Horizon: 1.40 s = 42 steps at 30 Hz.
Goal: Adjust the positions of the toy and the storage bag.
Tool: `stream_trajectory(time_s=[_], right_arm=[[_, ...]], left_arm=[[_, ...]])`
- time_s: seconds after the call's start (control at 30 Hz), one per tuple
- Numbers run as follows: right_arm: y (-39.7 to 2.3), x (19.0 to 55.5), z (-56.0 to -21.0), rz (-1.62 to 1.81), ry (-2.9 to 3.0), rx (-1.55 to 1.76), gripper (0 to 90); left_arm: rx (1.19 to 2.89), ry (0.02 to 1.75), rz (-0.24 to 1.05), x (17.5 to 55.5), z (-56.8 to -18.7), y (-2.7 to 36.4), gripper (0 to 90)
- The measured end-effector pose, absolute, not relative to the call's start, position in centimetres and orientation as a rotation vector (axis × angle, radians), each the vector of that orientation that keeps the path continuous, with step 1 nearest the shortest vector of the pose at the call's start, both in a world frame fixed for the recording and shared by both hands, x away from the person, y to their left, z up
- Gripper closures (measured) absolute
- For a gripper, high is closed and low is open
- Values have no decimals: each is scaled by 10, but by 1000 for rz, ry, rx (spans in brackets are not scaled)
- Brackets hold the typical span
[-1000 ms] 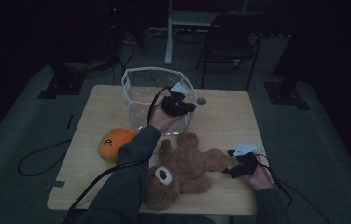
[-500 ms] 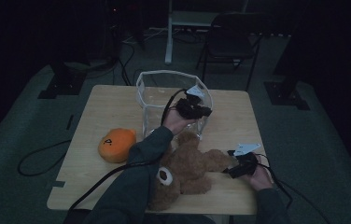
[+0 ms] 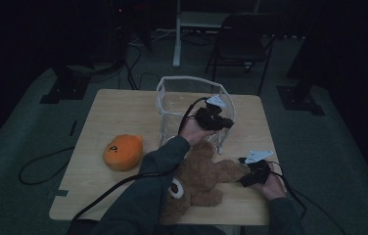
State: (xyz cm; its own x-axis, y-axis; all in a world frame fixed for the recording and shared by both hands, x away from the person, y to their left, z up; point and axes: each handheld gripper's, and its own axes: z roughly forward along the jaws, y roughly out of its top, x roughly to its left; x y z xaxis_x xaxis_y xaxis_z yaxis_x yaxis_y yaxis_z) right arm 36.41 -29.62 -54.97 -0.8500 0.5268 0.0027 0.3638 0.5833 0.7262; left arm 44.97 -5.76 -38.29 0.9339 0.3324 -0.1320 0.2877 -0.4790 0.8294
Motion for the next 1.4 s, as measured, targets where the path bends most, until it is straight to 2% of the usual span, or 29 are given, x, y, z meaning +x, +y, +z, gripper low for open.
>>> stream_trajectory(time_s=[0.17,0.27,0.47,0.9,1.13,1.4], right_arm=[[-296,364,-550,1120,2600,741,126],[-296,364,-550,1120,2600,742,126],[-297,364,-550,1119,2600,741,126],[-297,364,-550,1119,2600,741,126],[-297,364,-550,1118,2599,743,126],[-297,364,-550,1117,2600,743,126]], left_arm=[[2110,418,40,451,-384,-57,816],[2103,427,35,450,-381,-53,709],[2110,441,78,444,-375,-36,613],[2089,483,196,419,-369,35,567],[2075,469,213,402,-380,50,547],[2029,425,253,385,-373,62,518]])
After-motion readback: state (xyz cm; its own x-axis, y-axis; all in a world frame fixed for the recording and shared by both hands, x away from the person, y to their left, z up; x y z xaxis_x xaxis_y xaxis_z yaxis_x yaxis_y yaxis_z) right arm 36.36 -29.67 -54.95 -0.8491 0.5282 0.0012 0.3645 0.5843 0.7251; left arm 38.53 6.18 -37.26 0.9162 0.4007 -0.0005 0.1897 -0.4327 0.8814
